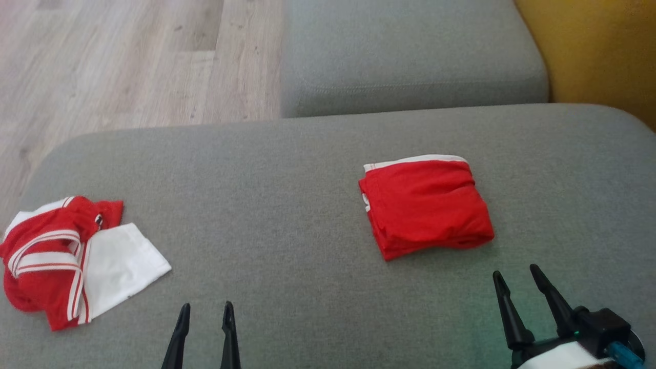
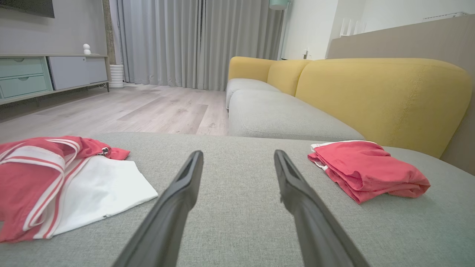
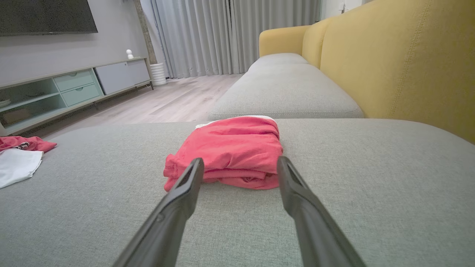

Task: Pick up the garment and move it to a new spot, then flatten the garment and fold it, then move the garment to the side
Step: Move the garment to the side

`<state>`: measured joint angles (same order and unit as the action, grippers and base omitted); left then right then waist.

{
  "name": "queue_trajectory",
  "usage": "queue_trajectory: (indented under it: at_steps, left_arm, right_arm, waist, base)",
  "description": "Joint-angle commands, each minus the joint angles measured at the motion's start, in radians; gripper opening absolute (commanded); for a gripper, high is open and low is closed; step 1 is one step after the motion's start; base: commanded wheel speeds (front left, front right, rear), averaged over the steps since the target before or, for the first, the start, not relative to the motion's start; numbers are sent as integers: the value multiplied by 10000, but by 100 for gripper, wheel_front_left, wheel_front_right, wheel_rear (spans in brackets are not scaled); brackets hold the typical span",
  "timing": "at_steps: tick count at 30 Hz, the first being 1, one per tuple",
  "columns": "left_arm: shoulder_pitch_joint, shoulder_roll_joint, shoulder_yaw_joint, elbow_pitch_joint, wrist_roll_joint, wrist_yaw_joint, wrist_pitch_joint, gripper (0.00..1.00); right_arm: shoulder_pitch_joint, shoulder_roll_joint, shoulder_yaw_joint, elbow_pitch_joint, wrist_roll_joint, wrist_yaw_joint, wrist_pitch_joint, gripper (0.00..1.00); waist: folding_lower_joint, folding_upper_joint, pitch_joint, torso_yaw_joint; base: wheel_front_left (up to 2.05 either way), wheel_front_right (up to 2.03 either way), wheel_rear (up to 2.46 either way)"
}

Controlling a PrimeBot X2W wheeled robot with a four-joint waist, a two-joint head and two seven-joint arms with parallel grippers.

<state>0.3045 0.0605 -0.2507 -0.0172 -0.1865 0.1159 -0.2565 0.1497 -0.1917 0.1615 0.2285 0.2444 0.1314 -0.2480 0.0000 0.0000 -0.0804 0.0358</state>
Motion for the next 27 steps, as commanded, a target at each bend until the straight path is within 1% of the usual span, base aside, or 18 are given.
queue_trajectory:
  at_steps: [1,7,10,13,16,20,24,27]
  left_arm:
    - [-590,-102,215,-381,45,78,-53,100]
    - [-798,-102,54,-524,86,109,-53,100]
    - [-970,-102,-94,-618,124,130,-53,100]
    - [-1305,-102,-299,-740,188,128,-53,100]
    - [-1711,-102,-538,-784,275,113,-53,100]
    - [-2208,-102,-827,-756,330,135,-53,100]
    - [-2574,-102,-1114,-685,307,206,-53,100]
    - [-2781,-102,-1302,-633,267,269,-53,100]
  right_arm:
    - [-430,-144,111,-328,-101,-7,-137,100]
    - [-878,-291,74,-131,-23,-7,-137,100]
    - [-1376,-433,54,162,116,-7,-137,100]
    - [-2123,-599,-145,665,306,-7,-115,100]
    - [-3035,-767,-373,1239,520,-7,290,100]
    - [-4158,-1096,-497,2054,1040,-7,1192,100]
    - [-5079,-1518,-370,3135,1531,-7,1851,100]
    - [-5586,-1648,-120,3955,1988,-7,2196,100]
  waist:
    - [0,0,160,74]
    - [0,0,560,242]
    - [0,0,834,355]
    - [0,0,1341,512]
    - [0,0,1805,702]
    - [0,0,2305,941]
    - [0,0,2663,1130]
    - [0,0,2849,1258]
  base:
    - [0,0,0]
    - [0,0,0]
    - [0,0,0]
    - [0,0,0]
    - [0,0,0]
    - [0,0,0]
    - [0,0,0]
    - [0,0,0]
